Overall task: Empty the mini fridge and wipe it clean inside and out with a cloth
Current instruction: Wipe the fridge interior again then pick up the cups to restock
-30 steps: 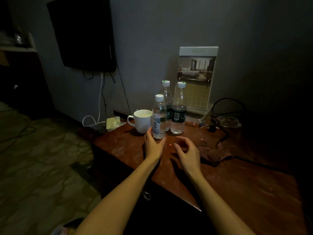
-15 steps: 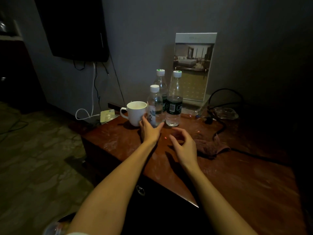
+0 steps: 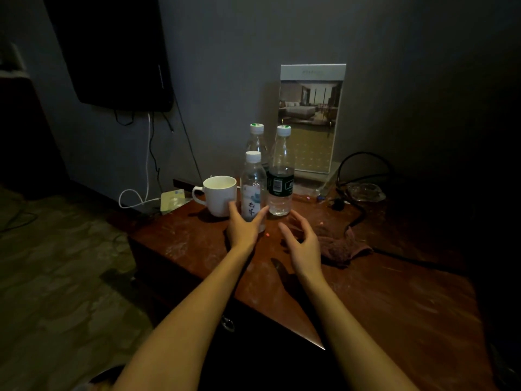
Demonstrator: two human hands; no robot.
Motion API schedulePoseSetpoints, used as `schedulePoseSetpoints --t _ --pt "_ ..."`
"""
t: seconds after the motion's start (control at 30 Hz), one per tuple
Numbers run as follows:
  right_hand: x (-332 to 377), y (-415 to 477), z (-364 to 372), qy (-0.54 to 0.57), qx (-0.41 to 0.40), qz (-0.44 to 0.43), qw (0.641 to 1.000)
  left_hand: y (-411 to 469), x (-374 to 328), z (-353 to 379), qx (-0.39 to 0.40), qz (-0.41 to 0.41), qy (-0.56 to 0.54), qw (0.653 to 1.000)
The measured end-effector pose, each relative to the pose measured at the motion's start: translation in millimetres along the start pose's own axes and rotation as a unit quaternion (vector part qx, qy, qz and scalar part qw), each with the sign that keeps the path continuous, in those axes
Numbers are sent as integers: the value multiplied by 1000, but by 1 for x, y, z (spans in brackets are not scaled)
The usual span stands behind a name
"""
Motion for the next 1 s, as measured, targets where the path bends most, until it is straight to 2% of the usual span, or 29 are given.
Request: schedulePoseSetpoints --t 0.27,0.53,1.0 --pt "9 1 3 136 42 14 990 -29 -12 15 95 44 114 988" --pt "15 -3 5 131 76 8 989 -65 -26 30 137 47 141 979" --pt "26 -47 -13 193 12 25 981 -105 -41 37 226 61 163 959"
Point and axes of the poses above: each hand's wrist, its own y-axis towards the middle knuckle, its own z-axis out of the palm, x = y × z, the point moved 4 cm from there along y, towards the middle knuckle, and after that the axes turned 15 degrees about x, right-handed, at the moved point
